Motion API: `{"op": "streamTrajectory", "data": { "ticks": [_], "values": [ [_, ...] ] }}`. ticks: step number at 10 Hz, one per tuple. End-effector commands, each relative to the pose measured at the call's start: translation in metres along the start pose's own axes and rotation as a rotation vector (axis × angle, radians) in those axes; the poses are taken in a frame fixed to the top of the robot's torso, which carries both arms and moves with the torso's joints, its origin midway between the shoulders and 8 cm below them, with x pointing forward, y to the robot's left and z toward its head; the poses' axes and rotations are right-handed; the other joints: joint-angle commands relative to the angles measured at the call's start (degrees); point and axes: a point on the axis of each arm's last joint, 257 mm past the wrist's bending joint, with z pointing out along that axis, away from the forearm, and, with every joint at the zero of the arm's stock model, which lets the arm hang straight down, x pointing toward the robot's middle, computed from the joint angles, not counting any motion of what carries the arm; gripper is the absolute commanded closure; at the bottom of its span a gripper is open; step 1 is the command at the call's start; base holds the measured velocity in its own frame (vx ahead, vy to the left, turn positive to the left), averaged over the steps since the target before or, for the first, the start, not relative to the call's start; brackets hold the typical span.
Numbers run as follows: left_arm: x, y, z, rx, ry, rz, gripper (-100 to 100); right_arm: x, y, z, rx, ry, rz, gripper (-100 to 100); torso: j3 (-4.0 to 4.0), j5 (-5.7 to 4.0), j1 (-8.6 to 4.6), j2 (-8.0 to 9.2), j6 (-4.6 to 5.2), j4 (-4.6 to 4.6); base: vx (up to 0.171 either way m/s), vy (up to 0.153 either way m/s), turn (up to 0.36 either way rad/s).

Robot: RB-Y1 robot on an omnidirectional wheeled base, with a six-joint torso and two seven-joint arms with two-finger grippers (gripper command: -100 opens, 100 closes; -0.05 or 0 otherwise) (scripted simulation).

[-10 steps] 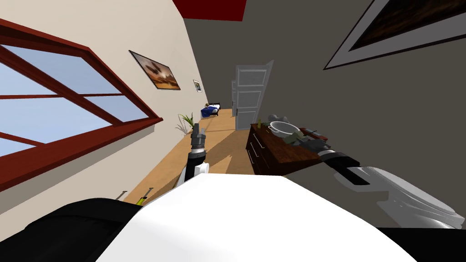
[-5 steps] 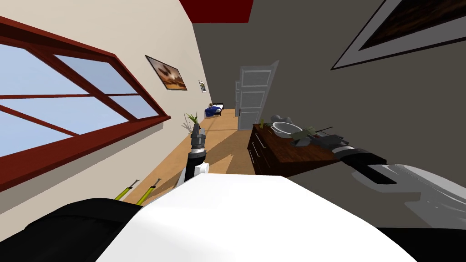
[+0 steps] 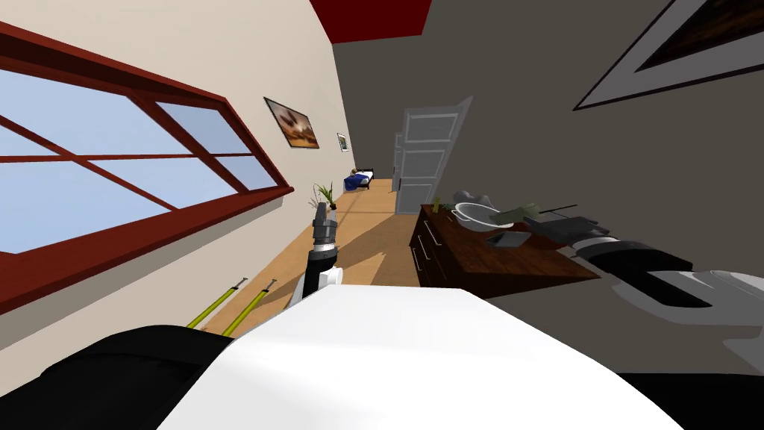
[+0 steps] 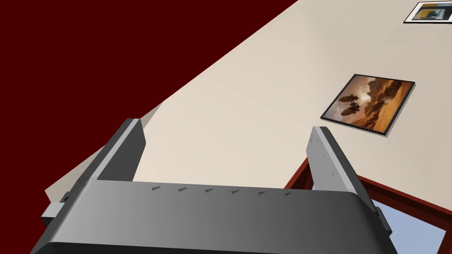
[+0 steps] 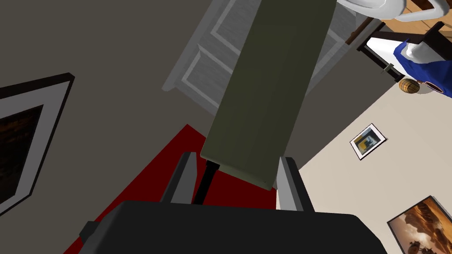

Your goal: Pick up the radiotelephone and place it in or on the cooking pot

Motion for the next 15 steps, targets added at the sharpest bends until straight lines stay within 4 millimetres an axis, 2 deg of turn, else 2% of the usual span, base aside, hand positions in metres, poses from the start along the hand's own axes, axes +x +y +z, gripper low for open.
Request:
{"op": "streamTrajectory", "data": {
  "ticks": [1,5,6,8,12,13,14,15],
  "values": [
    [0.0,0.0,0.0,0.0,0.0,0.0,0,0.0,-0.015,-0.001,0.016,0.005,0.011,100,0.0,0.0,0.0,0.0,0.0,0.0,0.013,-0.027,0.104],
    [0.0,0.0,0.0,0.0,0.0,0.0,0,-0.004,-0.056,-0.007,0.063,0.011,0.053,100,-0.06,0.03,-0.09,-0.15,-0.12,0.02,0.03,-0.061,0.22],
    [0.0,0.0,0.0,0.0,0.0,0.0,0,-0.006,-0.071,-0.011,0.078,0.012,0.075,100,-0.09,0.01,-0.13,-0.21,-0.14,0.01,0.067,-0.137,0.324],
    [0.0,0.0,0.0,0.0,0.0,0.0,0,-0.007,-0.087,-0.017,0.09,0.013,0.106,100,-0.17,-0.05,-0.37,-0.35,-0.19,0.0,0.082,-0.146,0.303],
    [0.0,0.0,0.0,0.0,0.0,0.0,0,-0.012,-0.107,-0.029,0.085,0.015,0.151,100,-0.19,-0.04,-0.32,-0.42,-0.27,0.01,0.064,-0.143,0.327],
    [0.0,0.0,0.0,0.0,0.0,0.0,0,-0.011,-0.105,-0.028,0.089,0.016,0.143,100,-0.16,-0.06,-0.3,-0.35,-0.25,0.03,0.019,-0.07,0.08],
    [0.0,0.0,0.0,0.0,0.0,0.0,0,-0.013,-0.105,-0.027,0.085,0.012,0.145,-100,-0.07,-0.05,-0.07,-0.22,-0.08,0.06,0.007,-0.013,-0.002],
    [0.0,0.0,0.0,0.0,0.0,0.0,0,-0.013,-0.105,-0.027,0.085,0.012,0.144,-100,0.0,0.01,0.13,-0.09,-0.06,0.09,0.004,-0.005,0.001]
  ]
}}
